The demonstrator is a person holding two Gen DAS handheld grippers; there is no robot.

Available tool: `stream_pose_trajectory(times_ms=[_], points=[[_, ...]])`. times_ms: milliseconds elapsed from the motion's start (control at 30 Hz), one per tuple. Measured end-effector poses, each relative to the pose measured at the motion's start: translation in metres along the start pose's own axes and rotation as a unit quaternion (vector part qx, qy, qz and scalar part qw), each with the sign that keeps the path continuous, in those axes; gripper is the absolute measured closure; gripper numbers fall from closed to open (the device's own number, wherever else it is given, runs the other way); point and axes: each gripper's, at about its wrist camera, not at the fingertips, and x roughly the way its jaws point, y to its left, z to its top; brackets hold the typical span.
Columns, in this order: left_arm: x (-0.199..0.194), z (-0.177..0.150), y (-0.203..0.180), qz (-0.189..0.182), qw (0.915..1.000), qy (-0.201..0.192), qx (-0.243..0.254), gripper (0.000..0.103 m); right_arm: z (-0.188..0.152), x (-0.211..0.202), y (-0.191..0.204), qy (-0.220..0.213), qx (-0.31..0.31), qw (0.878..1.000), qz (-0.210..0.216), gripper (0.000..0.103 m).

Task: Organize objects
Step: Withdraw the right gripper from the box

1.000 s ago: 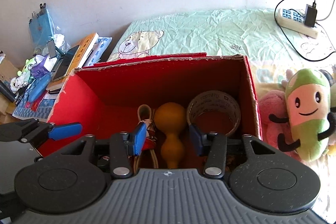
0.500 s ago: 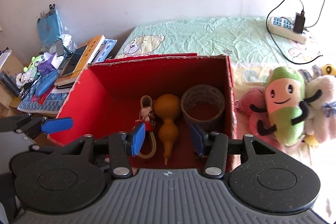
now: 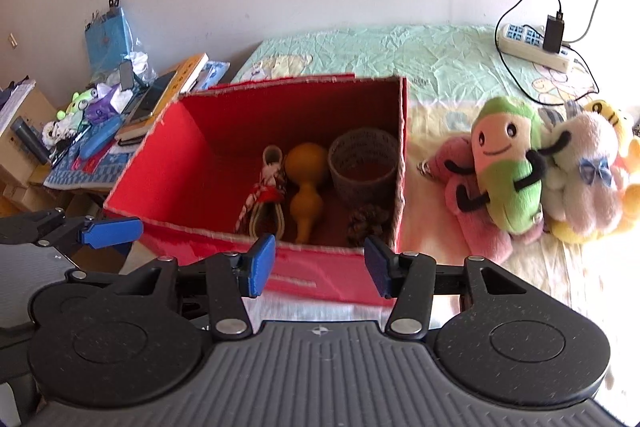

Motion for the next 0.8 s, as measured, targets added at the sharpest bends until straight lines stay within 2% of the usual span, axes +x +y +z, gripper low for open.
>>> stream_pose_trajectory(times_ms=[433, 800], points=[[0.007, -0.036, -0.018, 0.019, 0.9985, 0.051, 0.002, 0.022, -0.033, 0.004, -0.004, 0.045, -0.007, 0.999, 0.008, 0.047], [0.014, -0.051, -0.016, 0.022, 0.9967, 0.078, 0.004, 0.021, -0.047, 0.011, -0.001, 0.074, -0.001, 0.997, 0.012, 0.046]])
